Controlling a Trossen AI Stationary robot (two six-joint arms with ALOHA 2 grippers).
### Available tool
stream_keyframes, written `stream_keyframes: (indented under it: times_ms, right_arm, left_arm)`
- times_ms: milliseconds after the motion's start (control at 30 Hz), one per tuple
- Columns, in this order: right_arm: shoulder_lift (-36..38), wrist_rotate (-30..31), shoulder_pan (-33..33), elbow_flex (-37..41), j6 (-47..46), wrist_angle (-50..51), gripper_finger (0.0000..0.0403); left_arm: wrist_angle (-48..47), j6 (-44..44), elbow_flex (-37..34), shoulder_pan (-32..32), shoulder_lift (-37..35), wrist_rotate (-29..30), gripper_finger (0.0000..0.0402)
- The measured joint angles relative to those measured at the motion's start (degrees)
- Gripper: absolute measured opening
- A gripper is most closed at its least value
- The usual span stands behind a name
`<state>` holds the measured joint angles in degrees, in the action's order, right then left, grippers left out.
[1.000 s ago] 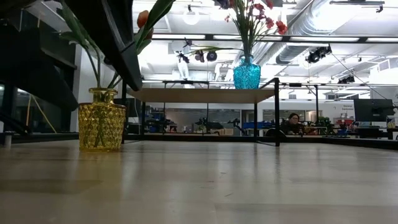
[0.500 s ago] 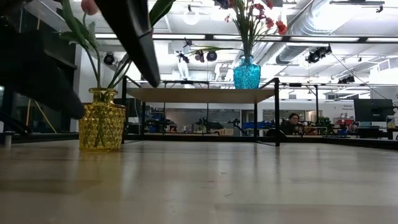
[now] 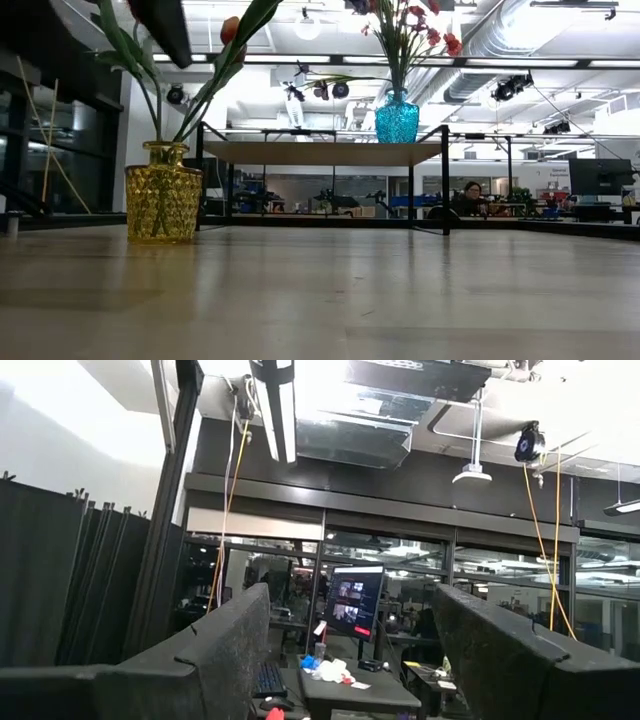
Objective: Pick and place flowers into a vace then onto a shelf
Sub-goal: Put the yellow vase with flowers on the shelf
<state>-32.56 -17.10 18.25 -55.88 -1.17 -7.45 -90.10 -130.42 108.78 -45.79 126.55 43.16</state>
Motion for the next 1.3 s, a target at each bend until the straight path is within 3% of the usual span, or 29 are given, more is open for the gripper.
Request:
stream_keyframes:
  times_ms: [133, 300, 667, 767, 1033, 1300]
  right_arm:
    - [0.0, 0.0, 0.01, 0.0, 0.15, 0.74, 0.0273]
    - [-0.06, -0.02, 0.01, 0.01, 0.16, 1.26, 0.0273]
    - [-0.07, 0.02, 0.01, 0.01, 0.16, 3.85, 0.0273]
    - [-0.07, 0.11, 0.01, 0.0, 0.2, 4.93, 0.0273]
    - [-0.07, 0.15, 0.0, 0.0, 1.47, 6.41, 0.0273]
    - [-0.07, 0.02, 0.0, 0.0, 1.65, 6.41, 0.0273]
  left_arm:
    - [0.55, 4.84, -1.38, 0.01, -0.94, 0.35, 0.0374]
    - [0.1, 1.84, -5.38, 0.5, -0.89, 2.77, 0.0374]
    - [0.06, -2.14, -11.26, 0.79, -0.99, 1.71, 0.0374]
    - [0.19, -2.22, -11.86, 0.79, -1.64, 4.95, 0.0374]
    - [0.07, 8.24, -14.75, 2.09, -7.1, 9.06, 0.0374]
    - [0.09, 1.48, -23.01, 3.09, -8.75, 11.76, 0.0374]
